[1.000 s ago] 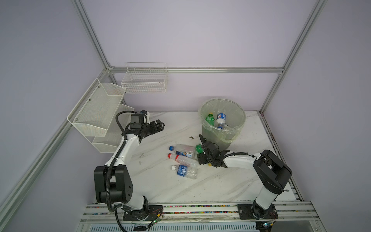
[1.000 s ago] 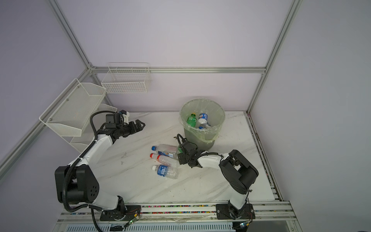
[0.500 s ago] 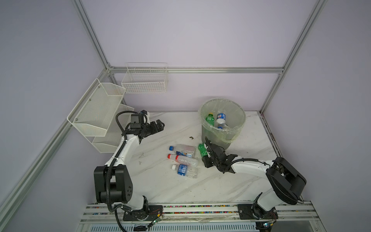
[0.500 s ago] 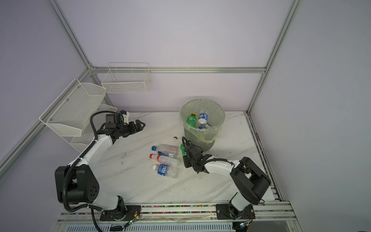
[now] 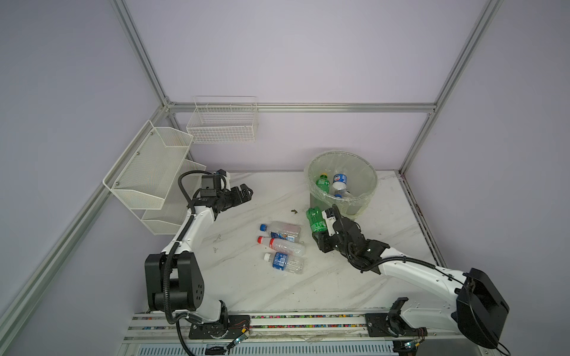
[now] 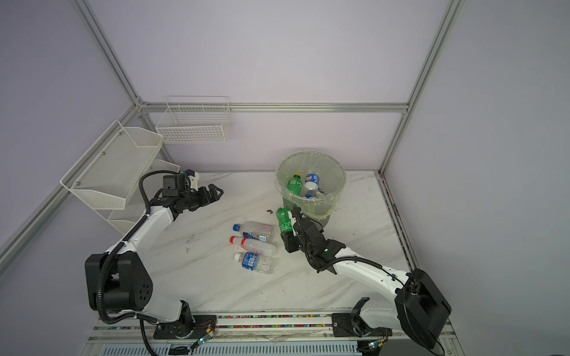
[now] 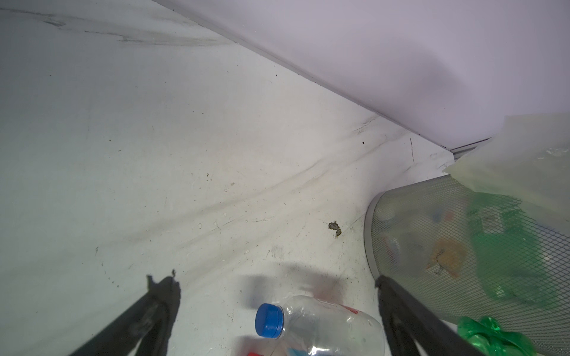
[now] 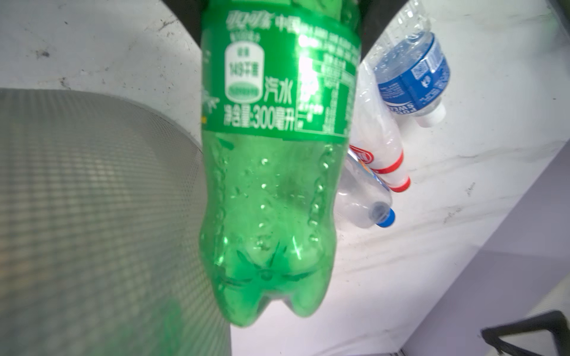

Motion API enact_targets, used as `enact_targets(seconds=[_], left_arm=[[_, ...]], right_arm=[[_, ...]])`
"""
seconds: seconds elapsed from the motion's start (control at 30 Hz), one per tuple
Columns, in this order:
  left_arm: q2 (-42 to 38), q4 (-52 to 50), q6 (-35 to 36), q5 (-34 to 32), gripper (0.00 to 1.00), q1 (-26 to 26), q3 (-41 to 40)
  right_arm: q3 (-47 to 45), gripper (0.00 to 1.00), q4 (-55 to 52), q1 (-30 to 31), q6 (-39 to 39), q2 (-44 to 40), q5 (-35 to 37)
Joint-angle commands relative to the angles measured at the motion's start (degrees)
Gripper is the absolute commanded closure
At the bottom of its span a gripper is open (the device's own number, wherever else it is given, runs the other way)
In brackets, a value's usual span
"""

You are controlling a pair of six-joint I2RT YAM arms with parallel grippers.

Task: Throw the plastic bottles in the bin
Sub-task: Pick up the plastic bottle from the center of the table.

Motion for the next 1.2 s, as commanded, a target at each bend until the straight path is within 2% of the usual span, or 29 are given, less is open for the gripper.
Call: enact_targets(seconds=[0.0, 0.37, 0.67, 0.83, 0.97, 1.17], left_arm=[[0.31, 1.3, 0.08, 0.36, 0.0, 0.29, -1.38], [0.71, 0.88, 0.34, -0.01, 0.0, 0.29, -1.3], [0.45, 0.66, 0.56, -0.42, 0.0, 0.29, -1.38], [0.38, 0.55, 0.61, -0.43, 0.0, 0.34, -1.29], [0.41, 0.57, 0.54, -0.25, 0.0, 0.29, -1.29], [0.71, 0.55, 0.43, 0.21, 0.0, 0.3, -1.04]], right_arm=[[0.92, 0.6, -3.22, 0.83, 0.84, -1.92, 0.12], [3.51, 0.62, -3.37, 5.35, -0.66, -4.33, -1.16], [8.61, 0.64, -4.49, 10.14, -0.16, -4.68, 3.59], [9.49, 0.65, -3.99, 10.23, 1.22, -9.8, 6.55], [9.66, 0.65, -5.63, 10.26, 2.74, -15.44, 12.61], [9.32, 0.65, -7.95, 10.27, 3.38, -23.38, 17.54]])
